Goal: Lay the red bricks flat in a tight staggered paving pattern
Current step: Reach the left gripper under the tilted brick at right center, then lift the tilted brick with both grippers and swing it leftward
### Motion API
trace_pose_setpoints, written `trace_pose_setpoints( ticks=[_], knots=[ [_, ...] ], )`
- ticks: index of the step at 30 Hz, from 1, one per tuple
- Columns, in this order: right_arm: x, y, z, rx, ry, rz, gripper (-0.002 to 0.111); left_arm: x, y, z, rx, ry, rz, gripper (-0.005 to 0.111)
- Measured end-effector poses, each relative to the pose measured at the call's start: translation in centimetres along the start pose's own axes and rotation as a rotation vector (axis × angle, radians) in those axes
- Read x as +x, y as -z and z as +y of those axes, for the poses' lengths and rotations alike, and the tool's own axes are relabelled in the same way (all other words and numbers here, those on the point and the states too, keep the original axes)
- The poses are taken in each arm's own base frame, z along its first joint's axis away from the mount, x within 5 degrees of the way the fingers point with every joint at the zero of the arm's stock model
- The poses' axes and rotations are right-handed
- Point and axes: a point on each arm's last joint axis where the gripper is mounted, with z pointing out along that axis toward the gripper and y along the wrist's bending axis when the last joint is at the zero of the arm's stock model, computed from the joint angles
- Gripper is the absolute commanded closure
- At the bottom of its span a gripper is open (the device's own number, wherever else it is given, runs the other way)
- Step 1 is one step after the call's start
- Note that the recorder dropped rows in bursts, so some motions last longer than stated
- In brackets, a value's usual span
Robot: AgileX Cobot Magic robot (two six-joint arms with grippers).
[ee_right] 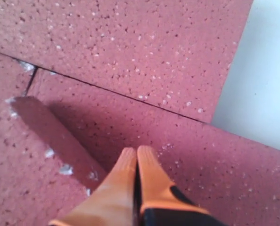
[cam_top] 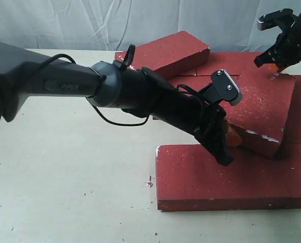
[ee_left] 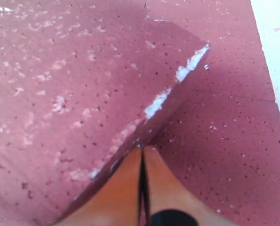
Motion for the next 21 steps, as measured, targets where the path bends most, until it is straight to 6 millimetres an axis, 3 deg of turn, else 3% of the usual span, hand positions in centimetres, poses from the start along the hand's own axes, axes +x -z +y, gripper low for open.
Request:
trace_pose_setpoints(
  ticks=[4,8,12,18,21],
  knots=[
    [-0.2,3.0,0.3,-0.008,-0.006,-0.027,0.109,-0.5,0.9,0.0,-0.007,-0.029,0.026,0.107],
    [-0.3,6.5,0.4,-0.012,-0.004,-0.071,0.109,-2.0,4.2,0.9,-0.041,-0.038,0.023,0.107],
    [-0.2,8.7,1.2,-0.051,-0.002,-0.080,0.109,-2.4,7.5,1.6,-0.064,-0.051,0.041,0.107],
    [-1.5,10.4,5.3,-0.075,0.098,-0.099,0.109,-1.6,11.8,2.1,-0.099,-0.037,0.129,0.107],
    [-2.7,11.1,9.3,-0.097,0.169,-0.114,0.109,-0.1,15.2,2.2,-0.126,-0.012,0.202,0.107]
  ],
)
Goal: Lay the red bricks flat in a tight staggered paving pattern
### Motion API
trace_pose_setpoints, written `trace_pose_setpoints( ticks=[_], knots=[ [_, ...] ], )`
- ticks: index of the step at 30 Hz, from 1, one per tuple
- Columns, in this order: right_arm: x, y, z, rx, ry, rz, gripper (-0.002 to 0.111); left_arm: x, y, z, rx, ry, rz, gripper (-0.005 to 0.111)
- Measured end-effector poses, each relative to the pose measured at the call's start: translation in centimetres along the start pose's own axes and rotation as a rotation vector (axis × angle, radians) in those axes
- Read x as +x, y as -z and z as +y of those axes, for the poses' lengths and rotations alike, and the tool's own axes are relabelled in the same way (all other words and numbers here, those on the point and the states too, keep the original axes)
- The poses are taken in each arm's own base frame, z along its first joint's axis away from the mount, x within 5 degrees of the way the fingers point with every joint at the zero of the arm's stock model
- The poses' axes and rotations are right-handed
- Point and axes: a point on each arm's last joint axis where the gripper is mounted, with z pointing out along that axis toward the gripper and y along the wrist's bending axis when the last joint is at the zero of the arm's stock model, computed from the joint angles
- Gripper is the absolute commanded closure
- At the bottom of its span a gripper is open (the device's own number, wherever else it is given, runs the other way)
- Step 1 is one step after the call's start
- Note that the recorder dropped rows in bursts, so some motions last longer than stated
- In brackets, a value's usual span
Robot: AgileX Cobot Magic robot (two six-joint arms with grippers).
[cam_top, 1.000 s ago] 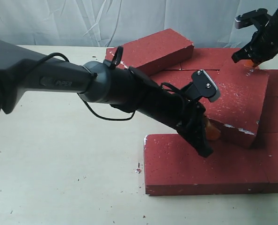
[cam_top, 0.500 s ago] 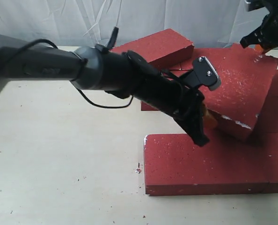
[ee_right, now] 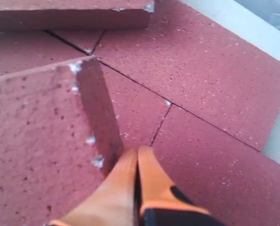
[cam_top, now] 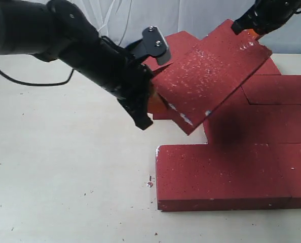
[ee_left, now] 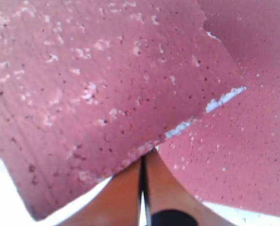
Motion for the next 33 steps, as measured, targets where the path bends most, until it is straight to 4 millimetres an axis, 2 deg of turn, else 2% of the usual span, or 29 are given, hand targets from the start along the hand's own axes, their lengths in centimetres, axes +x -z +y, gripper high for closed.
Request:
trace_pose_setpoints(
  ticks=[4,8,17,20,22,26,27,30,33],
  knots=[
    [-1.0,-0.3,3.2,-0.029,0.034,0.023,0.109,2.2,3.7,1.0,-0.055,0.064,0.040,0.107],
    [-2.0,-0.6,7.7,-0.073,0.077,0.040,0.109,5.2,7.0,1.4,-0.135,0.139,0.136,0.107],
    [-2.8,-0.8,16.1,-0.255,0.115,0.081,0.109,12.7,11.4,4.2,-0.250,0.335,0.329,0.107],
    [-2.3,-2.9,19.6,-0.304,0.180,0.167,0.109,14.9,13.5,5.8,-0.340,0.434,0.326,0.107],
    [-1.9,-4.2,21.0,-0.323,0.204,0.215,0.109,15.9,14.1,6.2,-0.376,0.471,0.319,0.107],
    [-1.4,-6.5,23.2,-0.367,0.222,0.274,0.109,17.7,14.3,6.4,-0.440,0.562,0.309,0.107],
    [-1.2,-7.2,23.7,-0.379,0.227,0.282,0.109,18.6,14.3,6.3,-0.469,0.629,0.303,0.107],
    [-1.2,-8.6,23.7,-0.331,0.245,0.279,0.109,19.9,14.0,5.9,-0.497,0.744,0.328,0.107],
    [-1.0,-10.1,22.7,-0.210,0.270,0.311,0.109,21.3,14.1,5.9,-0.582,0.827,0.405,0.107]
  ],
)
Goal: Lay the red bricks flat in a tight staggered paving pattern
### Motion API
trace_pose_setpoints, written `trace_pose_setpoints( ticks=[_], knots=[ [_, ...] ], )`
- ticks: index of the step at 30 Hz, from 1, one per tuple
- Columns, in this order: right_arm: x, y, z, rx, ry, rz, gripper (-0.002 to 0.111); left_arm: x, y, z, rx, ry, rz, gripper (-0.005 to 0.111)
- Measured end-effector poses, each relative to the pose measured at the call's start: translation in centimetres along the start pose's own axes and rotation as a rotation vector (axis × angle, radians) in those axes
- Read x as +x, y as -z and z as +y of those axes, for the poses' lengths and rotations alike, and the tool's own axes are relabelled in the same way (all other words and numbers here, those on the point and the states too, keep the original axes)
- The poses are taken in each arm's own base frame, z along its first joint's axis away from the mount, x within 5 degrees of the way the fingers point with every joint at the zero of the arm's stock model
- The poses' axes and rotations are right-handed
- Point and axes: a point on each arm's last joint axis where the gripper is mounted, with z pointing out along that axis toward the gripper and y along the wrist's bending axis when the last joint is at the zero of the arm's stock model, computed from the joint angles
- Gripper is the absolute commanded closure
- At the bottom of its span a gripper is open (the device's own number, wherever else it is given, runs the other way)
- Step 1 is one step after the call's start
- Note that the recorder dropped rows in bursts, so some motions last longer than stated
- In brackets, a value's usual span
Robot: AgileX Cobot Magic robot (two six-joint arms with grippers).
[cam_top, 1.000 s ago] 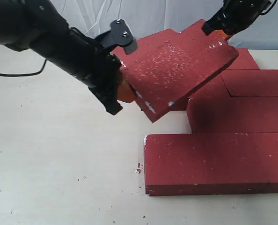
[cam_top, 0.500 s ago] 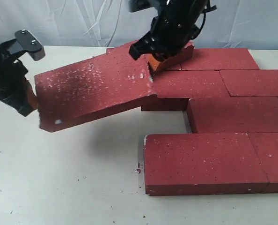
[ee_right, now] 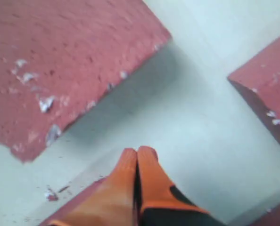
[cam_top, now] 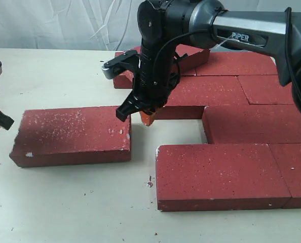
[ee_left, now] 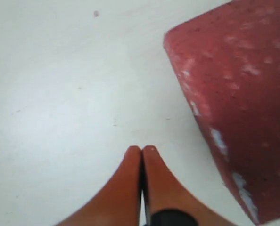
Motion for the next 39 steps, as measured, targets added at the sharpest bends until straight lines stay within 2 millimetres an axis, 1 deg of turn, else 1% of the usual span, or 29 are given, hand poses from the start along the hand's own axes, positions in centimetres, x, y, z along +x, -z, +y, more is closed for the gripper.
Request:
trace_pose_setpoints(
  ticks=[2,5,7,8,9,10,12,14,16,18,20,22,24,27,30,34,39],
  knots=[
    [0.1,-0.3,-0.3,0.027,0.001,0.013,0.109,0.0,0.0,0.5,-0.046,0.036,0.001,0.107],
    [0.1,-0.1,-0.6,0.068,0.015,0.016,0.109,-0.3,0.0,0.7,-0.077,0.086,-0.036,0.107],
    [0.1,0.6,-0.8,0.085,0.042,-0.003,0.109,-0.8,0.3,0.7,-0.060,0.152,-0.089,0.107],
    [0.1,1.1,-0.9,0.090,0.050,-0.020,0.109,-1.1,0.5,0.6,-0.036,0.212,-0.131,0.107],
    [0.1,1.8,-1.0,0.088,0.058,-0.043,0.109,-1.6,0.8,0.4,-0.009,0.262,-0.188,0.107],
    [0.1,2.4,-1.1,0.086,0.068,-0.067,0.109,-2.0,1.2,0.0,0.013,0.274,-0.234,0.107],
    [0.2,3.7,-1.2,0.063,0.092,-0.120,0.109,-3.0,1.9,-1.1,0.052,0.225,-0.341,0.107],
    [0.5,4.1,-1.1,0.019,0.115,-0.158,0.109,-3.4,2.6,-2.0,0.067,0.153,-0.413,0.107],
    [1.1,3.8,-0.9,-0.037,0.135,-0.178,0.109,-3.4,3.2,-2.3,0.047,0.081,-0.451,0.107],
    [1.9,2.6,-0.3,-0.100,0.172,-0.159,0.109,-2.9,3.4,-1.6,-0.005,0.023,-0.454,0.107],
    [2.9,0.9,-0.1,-0.126,0.197,-0.121,0.109,-2.2,3.3,-0.4,-0.049,0.025,-0.441,0.107],
    [3.7,-0.5,-0.1,-0.126,0.221,-0.109,0.109,-1.2,3.0,1.1,-0.083,0.080,-0.424,0.107],
    [3.9,-1.5,-0.3,-0.101,0.226,-0.136,0.109,-0.1,2.5,3.0,-0.102,0.162,-0.395,0.107],
    [3.1,-1.6,-0.7,-0.048,0.222,-0.226,0.109,1.6,1.2,4.6,-0.058,0.255,-0.304,0.107],
    [2.2,-1.3,-1.0,0.000,0.213,-0.314,0.109,2.5,-0.5,4.8,0.023,0.273,-0.206,0.107],
    [1.5,-1.3,-1.4,0.043,0.202,-0.387,0.109,2.4,-2.6,4.7,0.104,0.256,-0.161,0.107],
    [1.1,-3.2,-1.8,0.045,0.180,-0.390,0.109,2.1,-5.1,4.4,0.229,0.244,-0.119,0.107]
  ],
)
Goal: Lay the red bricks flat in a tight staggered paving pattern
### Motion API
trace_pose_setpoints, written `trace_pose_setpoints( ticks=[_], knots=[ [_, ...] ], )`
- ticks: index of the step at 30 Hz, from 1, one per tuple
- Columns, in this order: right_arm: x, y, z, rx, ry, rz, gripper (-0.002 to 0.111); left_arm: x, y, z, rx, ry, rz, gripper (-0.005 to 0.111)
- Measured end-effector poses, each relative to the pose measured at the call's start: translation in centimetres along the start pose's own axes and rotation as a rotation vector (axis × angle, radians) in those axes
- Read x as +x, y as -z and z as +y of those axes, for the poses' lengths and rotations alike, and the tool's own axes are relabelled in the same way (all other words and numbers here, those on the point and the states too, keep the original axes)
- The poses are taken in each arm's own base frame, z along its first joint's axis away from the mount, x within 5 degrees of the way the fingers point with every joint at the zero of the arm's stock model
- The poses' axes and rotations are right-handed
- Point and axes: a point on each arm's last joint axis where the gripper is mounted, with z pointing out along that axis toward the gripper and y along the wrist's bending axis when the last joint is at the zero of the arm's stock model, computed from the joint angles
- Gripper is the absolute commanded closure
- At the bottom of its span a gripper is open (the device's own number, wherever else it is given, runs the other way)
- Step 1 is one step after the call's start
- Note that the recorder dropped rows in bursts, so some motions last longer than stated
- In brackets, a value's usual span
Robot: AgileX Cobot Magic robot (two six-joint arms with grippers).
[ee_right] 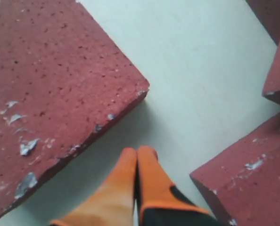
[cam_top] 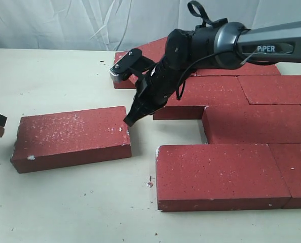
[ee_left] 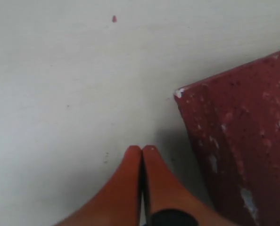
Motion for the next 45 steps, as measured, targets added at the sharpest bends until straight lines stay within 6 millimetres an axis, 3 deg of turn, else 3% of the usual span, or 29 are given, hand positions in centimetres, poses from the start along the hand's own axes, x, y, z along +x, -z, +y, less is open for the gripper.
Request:
trace_pose_setpoints(
  ticks=[14,25,29,37,45],
  knots=[
    [1.1,-3.1,-0.2,-0.005,-0.028,0.025,0.109,-0.8,-0.8,-0.3,0.107,-0.021,-0.017,0.107],
    [0.6,-3.2,0.9,-0.028,-0.016,0.025,0.109,-0.5,-2.0,-0.4,0.185,0.013,0.015,0.107],
    [0.3,-2.7,1.2,-0.065,0.013,0.075,0.109,-0.8,-2.1,-1.0,0.219,-0.049,0.004,0.107],
    [0.9,-2.3,0.8,-0.070,0.081,0.162,0.109,-1.5,-3.3,-3.1,0.207,-0.135,0.007,0.107],
    [1.4,-2.1,-0.2,-0.061,0.062,0.181,0.109,-1.5,-3.4,-3.7,0.227,-0.165,0.014,0.107]
  ],
)
